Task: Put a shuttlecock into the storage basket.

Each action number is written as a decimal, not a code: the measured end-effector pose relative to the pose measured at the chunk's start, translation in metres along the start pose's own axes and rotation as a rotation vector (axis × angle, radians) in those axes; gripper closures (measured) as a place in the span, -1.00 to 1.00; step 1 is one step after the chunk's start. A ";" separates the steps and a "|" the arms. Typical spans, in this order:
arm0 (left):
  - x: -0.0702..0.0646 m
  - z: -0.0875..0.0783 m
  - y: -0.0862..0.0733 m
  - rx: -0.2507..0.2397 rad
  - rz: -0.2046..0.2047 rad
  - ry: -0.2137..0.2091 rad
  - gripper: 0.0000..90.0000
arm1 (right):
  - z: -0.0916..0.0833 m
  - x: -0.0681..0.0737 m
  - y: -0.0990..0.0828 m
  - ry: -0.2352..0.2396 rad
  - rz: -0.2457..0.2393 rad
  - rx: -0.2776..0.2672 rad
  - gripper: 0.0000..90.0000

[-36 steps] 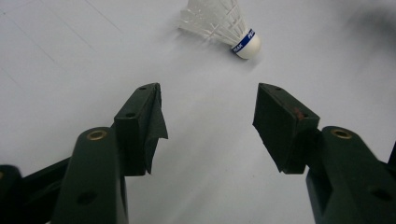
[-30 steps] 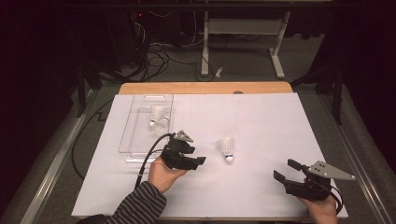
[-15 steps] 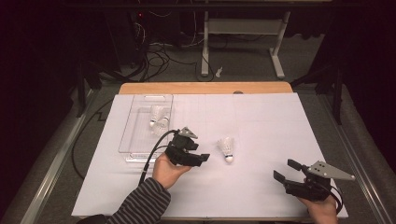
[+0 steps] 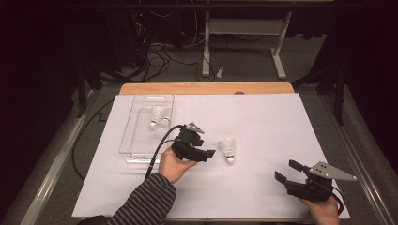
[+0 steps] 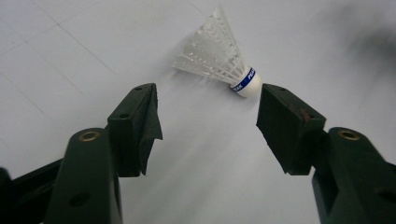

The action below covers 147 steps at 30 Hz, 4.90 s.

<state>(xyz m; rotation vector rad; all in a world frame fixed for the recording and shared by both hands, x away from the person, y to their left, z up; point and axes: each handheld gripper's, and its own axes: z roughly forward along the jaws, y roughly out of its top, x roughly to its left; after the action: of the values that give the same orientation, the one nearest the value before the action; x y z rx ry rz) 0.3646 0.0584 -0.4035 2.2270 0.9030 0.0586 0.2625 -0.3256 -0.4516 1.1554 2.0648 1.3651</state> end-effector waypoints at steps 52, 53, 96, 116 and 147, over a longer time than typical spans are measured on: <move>0.002 0.028 0.054 0.072 0.035 -0.002 -0.15 | 0.001 0.000 0.000 0.008 0.003 0.005 -0.43; 0.003 0.029 0.054 0.073 0.034 -0.004 -0.15 | 0.001 0.000 0.000 0.008 0.002 0.005 -0.43; 0.012 0.059 0.060 0.134 -0.003 -0.051 0.22 | 0.001 0.000 0.000 0.008 -0.002 0.006 -0.42; 0.013 0.060 0.059 0.162 0.014 -0.082 0.49 | 0.001 0.000 0.000 0.010 -0.001 0.008 -0.42; 0.001 0.048 0.058 0.190 0.086 -0.095 0.97 | 0.001 0.000 0.000 0.008 0.001 0.009 -0.42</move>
<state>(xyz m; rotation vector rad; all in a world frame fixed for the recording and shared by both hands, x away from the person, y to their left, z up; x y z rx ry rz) 0.4141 0.0012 -0.4022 2.4219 0.7890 -0.0964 0.2632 -0.3252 -0.4525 1.1558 2.0785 1.3648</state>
